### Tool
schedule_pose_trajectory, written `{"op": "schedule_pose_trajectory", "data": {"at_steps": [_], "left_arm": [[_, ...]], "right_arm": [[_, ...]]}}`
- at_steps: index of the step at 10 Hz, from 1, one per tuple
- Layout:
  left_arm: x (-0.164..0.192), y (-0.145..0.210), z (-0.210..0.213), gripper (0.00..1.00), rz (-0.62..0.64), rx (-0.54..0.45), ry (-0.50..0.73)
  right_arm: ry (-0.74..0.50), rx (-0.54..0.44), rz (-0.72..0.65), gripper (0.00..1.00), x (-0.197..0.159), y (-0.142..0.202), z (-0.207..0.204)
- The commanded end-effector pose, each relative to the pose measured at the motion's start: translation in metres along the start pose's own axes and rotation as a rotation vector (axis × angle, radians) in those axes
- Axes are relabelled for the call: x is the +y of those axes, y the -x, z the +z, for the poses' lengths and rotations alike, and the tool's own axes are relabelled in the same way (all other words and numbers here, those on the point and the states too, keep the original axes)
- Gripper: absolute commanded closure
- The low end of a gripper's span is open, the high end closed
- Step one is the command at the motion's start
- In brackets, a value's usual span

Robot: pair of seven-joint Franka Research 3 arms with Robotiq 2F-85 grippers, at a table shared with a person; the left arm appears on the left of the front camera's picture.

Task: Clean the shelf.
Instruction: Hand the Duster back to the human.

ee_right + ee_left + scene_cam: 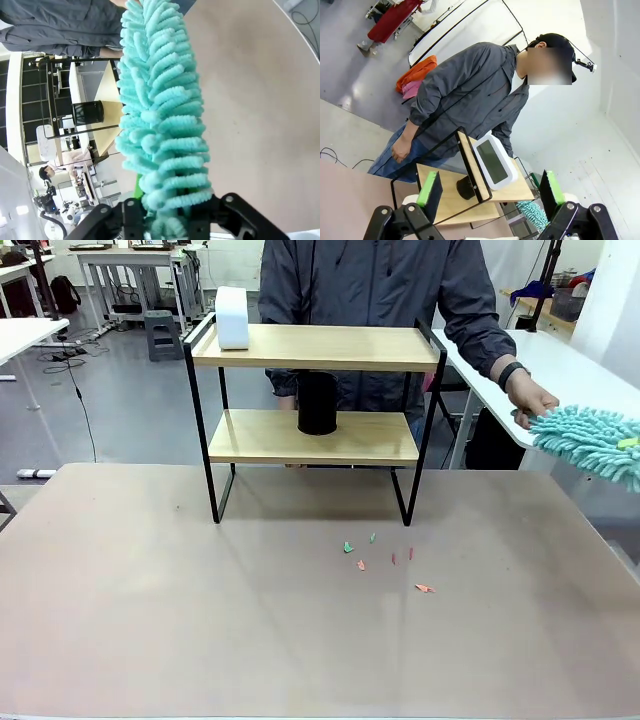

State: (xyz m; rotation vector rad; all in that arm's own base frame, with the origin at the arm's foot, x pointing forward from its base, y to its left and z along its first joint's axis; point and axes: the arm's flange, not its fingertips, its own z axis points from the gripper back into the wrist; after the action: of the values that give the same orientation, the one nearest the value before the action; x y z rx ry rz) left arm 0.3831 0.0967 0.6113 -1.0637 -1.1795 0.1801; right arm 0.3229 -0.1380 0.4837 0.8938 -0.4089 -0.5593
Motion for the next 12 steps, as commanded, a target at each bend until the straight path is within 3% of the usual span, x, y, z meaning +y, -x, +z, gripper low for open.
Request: {"op": "schedule_pose_trajectory", "data": {"at_steps": [1,3,5,7,9,10,12], "left_arm": [[0.0,-0.001,0.002,0.0,-0.001,0.008,0.006],[0.0,-0.001,0.002,0.0,-0.001,0.008,0.006],[0.0,0.0,0.0,0.0,0.0,0.0,0.0],[0.012,0.035,-0.023,0.0,0.186,0.312,0.037],[0.033,0.089,-0.052,0.0,0.301,0.553,0.007],[0.037,0.103,-0.061,0.0,0.368,0.61,0.038],[0.043,0.116,-0.079,0.0,0.466,0.617,0.057]], "right_arm": [[-0.037,0.009,0.027,0.0,0.007,0.003,0.004],[-0.07,0.016,0.063,0.03,0.02,0.01,0.005],[-0.137,0.035,0.098,0.0,0.038,0.024,0.005],[-0.256,0.105,0.125,0.0,0.065,0.043,-0.01],[-0.432,0.245,0.108,0.0,0.1,0.07,-0.05],[-0.51,0.32,0.09,0.0,0.114,0.084,-0.071],[-0.47,0.443,0.07,0.0,0.118,0.101,-0.108]]}}
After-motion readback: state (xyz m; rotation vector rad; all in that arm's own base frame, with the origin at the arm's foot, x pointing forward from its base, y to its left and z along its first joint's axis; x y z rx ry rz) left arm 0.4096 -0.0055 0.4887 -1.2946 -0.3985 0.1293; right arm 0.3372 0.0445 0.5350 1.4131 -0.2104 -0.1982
